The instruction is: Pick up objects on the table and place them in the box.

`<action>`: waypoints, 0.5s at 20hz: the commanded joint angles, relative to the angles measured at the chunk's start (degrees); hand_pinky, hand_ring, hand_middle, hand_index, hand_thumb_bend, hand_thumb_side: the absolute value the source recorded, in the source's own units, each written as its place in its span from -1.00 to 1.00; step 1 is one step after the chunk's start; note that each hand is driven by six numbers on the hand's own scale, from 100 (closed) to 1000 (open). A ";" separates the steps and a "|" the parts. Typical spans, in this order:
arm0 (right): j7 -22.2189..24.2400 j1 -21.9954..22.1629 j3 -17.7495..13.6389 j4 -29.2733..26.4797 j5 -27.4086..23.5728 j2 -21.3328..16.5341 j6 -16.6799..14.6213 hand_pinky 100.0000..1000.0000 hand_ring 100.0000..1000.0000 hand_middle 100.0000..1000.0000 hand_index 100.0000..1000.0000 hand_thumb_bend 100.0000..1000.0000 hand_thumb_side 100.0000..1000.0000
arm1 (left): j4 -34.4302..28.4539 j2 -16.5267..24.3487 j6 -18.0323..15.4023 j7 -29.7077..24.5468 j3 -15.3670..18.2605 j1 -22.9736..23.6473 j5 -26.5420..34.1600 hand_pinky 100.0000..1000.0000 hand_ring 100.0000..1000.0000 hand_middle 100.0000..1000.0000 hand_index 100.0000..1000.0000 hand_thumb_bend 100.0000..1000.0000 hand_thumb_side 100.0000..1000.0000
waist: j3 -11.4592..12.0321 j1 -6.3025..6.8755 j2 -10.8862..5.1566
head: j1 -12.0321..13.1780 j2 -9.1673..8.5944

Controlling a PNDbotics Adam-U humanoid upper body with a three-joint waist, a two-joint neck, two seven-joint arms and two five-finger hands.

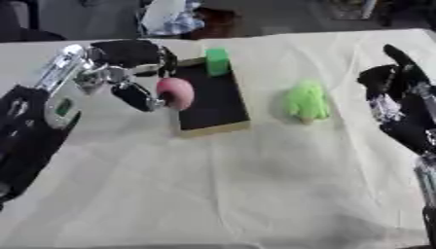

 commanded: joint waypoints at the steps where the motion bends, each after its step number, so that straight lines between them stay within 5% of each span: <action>1: 0.20 -0.62 -0.07 -0.54 -0.47 -0.44 -0.15 0.56 0.40 0.27 0.99 -1.00 -0.18 | 4.17 -2.08 -0.30 2.04 0.15 -2.37 -2.93 0.39 0.21 0.25 0.25 -1.00 -0.65 | -0.09 -0.31 -1.27 | -0.22 -0.13; 10: 0.10 -0.65 -0.19 -0.42 -0.64 -0.37 -0.15 0.56 0.40 0.27 0.99 -1.00 -0.18 | 10.46 -5.03 -3.27 6.61 0.48 -1.99 -9.38 0.44 0.28 0.38 0.57 -0.92 -0.64 | -0.05 -0.70 -0.93 | -0.45 -0.13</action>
